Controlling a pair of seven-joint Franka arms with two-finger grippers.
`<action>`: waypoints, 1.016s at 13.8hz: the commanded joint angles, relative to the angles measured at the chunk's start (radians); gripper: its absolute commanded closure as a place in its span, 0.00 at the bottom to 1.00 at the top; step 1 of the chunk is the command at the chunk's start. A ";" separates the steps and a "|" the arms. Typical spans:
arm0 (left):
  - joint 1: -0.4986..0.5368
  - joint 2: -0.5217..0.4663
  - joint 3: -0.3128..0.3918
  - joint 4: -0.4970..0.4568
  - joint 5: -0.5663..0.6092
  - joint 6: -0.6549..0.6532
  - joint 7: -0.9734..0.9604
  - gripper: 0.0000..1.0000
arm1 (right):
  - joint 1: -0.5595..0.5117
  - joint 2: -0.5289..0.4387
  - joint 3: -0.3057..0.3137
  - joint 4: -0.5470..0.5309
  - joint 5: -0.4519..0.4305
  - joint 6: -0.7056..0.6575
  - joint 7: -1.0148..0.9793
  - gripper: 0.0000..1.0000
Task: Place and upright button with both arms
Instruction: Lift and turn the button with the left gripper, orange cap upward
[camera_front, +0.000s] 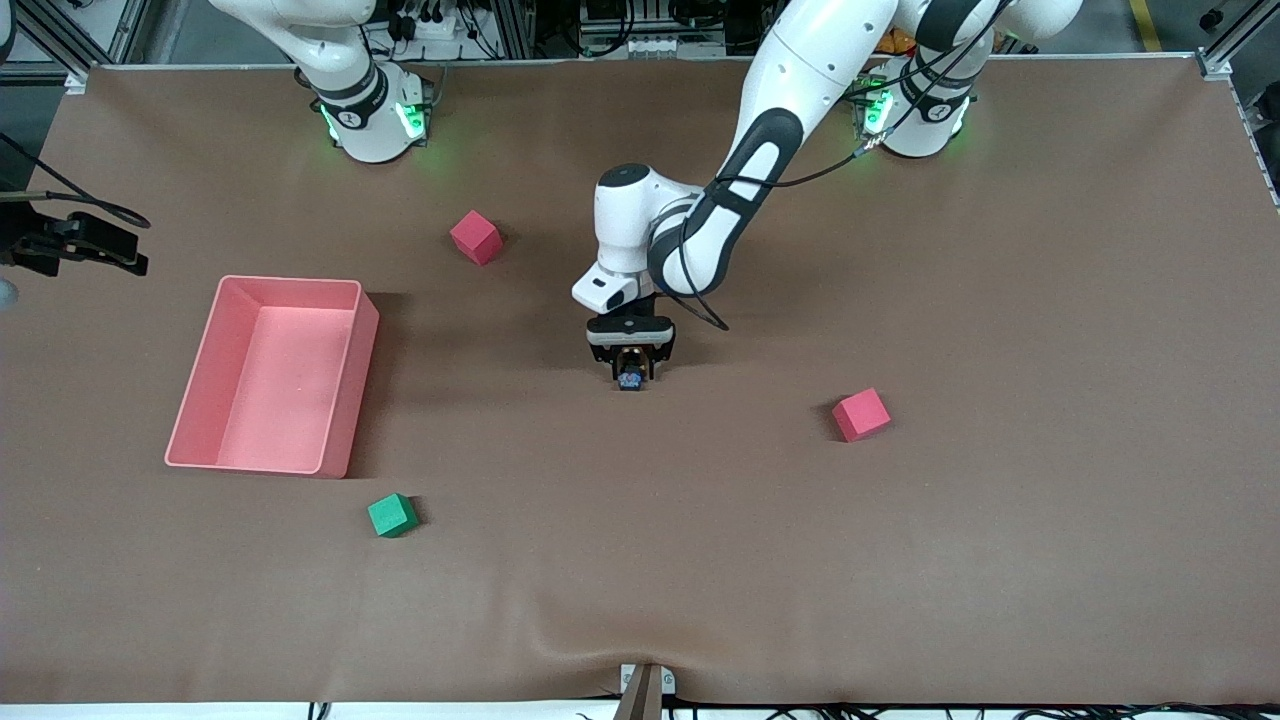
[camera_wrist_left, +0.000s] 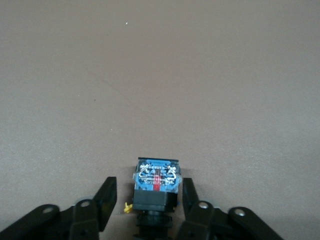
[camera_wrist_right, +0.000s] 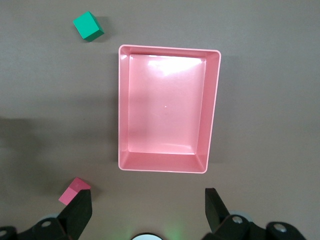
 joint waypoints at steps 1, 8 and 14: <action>-0.005 0.001 0.010 0.001 0.038 0.025 -0.037 0.44 | -0.005 -0.008 0.006 0.002 0.007 -0.011 -0.006 0.00; -0.004 0.000 0.008 0.001 0.037 0.023 -0.040 0.87 | -0.003 -0.006 0.006 0.005 0.007 -0.010 -0.006 0.00; 0.001 -0.019 0.007 0.062 -0.085 0.023 -0.077 1.00 | -0.003 -0.006 0.008 0.008 0.008 -0.010 -0.006 0.00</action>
